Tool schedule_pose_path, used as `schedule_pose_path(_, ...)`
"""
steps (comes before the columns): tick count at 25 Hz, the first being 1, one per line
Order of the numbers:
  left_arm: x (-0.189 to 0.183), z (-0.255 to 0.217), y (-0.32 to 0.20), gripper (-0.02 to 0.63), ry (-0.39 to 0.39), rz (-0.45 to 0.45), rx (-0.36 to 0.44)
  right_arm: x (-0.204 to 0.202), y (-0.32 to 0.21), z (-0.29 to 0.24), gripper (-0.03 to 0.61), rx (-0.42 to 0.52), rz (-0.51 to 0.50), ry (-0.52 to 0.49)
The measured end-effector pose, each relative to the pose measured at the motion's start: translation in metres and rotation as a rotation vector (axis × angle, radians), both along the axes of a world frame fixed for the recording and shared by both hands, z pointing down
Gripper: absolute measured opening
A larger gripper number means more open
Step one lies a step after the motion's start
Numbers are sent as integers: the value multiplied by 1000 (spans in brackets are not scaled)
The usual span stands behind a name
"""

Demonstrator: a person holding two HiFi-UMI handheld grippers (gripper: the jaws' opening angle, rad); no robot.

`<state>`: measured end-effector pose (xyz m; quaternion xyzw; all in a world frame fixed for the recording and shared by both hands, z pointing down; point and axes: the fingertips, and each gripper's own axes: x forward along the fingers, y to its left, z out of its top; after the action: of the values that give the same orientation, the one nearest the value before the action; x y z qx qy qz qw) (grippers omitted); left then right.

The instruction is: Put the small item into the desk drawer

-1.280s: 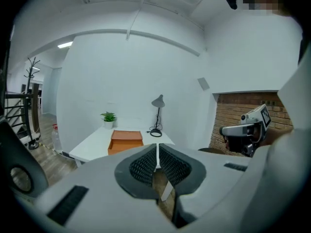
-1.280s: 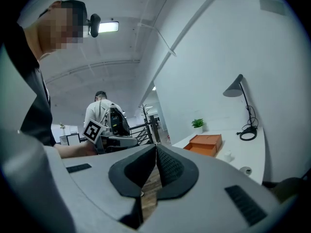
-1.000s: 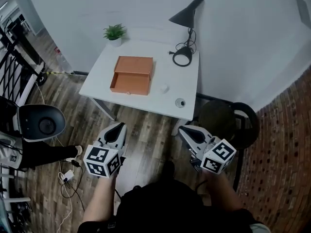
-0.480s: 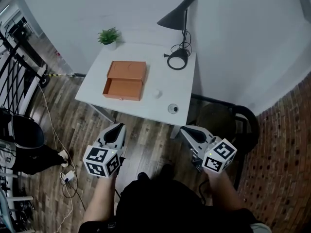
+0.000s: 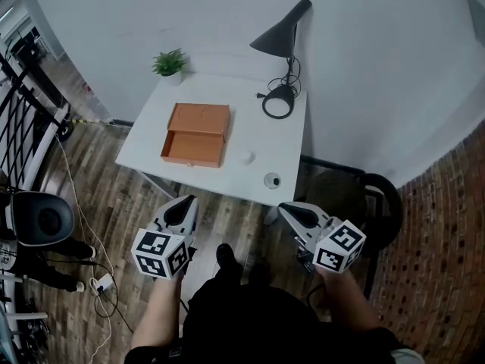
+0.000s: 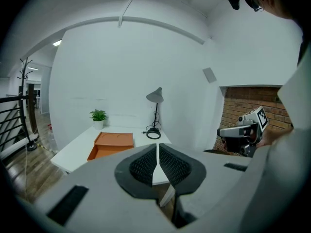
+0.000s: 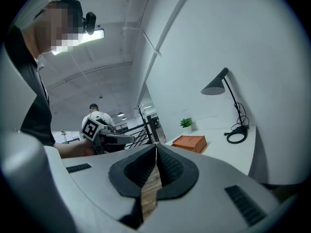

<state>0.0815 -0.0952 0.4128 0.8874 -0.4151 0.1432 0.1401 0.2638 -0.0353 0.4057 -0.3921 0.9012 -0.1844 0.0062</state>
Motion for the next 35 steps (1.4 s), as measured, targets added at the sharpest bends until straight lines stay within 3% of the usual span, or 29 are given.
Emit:
schedule_pose_path(16, -81, 0, -127, 25, 95, 54, 16, -117, -119, -11, 5, -9, -30, 95)
schedule_pose_path(24, -84, 30, -158, 25, 103, 48, -58, -123, -159, 10, 5, -62, -47, 128)
schedule_pose_path(35, -45, 37, -205, 25, 69, 11, -77, -90, -213, 27, 6, -84, -115, 133)
